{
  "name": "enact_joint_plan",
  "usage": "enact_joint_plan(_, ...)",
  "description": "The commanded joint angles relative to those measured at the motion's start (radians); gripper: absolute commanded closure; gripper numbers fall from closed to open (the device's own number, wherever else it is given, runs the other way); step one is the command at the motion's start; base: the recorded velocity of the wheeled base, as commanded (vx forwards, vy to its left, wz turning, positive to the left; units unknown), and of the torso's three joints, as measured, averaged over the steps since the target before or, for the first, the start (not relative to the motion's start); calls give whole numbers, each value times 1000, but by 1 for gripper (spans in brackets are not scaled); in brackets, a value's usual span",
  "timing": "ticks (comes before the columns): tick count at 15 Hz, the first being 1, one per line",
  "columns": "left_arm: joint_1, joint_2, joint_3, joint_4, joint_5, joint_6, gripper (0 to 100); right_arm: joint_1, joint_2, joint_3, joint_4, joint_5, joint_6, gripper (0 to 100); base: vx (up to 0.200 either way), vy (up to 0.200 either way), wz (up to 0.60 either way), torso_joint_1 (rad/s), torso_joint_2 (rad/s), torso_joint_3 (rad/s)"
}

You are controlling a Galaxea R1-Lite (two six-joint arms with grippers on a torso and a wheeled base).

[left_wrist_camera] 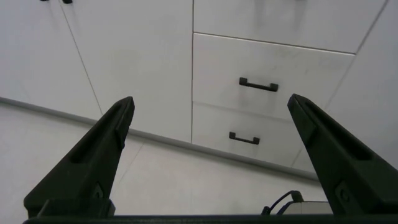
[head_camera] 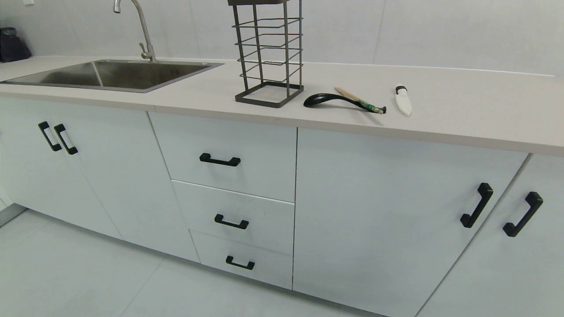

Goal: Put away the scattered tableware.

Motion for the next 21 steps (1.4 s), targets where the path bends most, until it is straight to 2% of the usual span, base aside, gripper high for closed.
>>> enact_joint_plan(1, 0, 0, 0, 0, 0, 4, 0, 0, 3, 0, 0, 0, 0, 100, 200, 0, 0, 7, 7, 7)
enact_joint_plan(3, 0, 0, 0, 0, -5, 12, 0, 0, 3, 0, 0, -1, 0, 100, 200, 0, 0, -7, -2, 12)
enact_joint_plan(9, 0, 0, 0, 0, -9, 16, 0, 0, 1, 0, 0, -1, -2, 100, 0, 0, 0, 0, 0, 0)
enact_joint_plan(11, 0, 0, 0, 0, -12, 28, 0, 0, 3, 0, 0, -1, -2, 100, 0, 0, 0, 0, 0, 0)
enact_joint_plan(15, 0, 0, 0, 0, -15, 24, 0, 0, 3, 0, 0, -1, -2, 100, 0, 0, 0, 0, 0, 0)
enact_joint_plan(16, 2, 0, 0, -11, -28, 25, 0, 0, 1, 0, 0, -1, -2, 100, 0, 0, 0, 0, 0, 0)
enact_joint_plan(17, 2, 0, -32, -87, -35, 19, 0, 0, 3, 0, 0, -1, -2, 100, 0, 0, 0, 0, 0, 0)
enact_joint_plan(18, 8, 17, -114, -170, -58, 12, 0, 0, 3, 0, 0, -1, -2, 100, 0, 0, 0, 0, 0, 0)
enact_joint_plan(19, 34, 75, -184, -178, -114, 24, 0, 0, 3, 0, 0, -1, -2, 100, 0, 0, 0, 0, 0, 0)
enact_joint_plan(20, 52, 94, -189, -173, -149, 45, 0, 0, 1, 0, 0, -1, -2, 100, 0, 0, 0, 0, 0, 0)
enact_joint_plan(21, 51, 109, -186, -172, -160, 47, 0, 0, 3, 0, 0, -1, -2, 100, 0, 0, 0, 0, 0, 0)
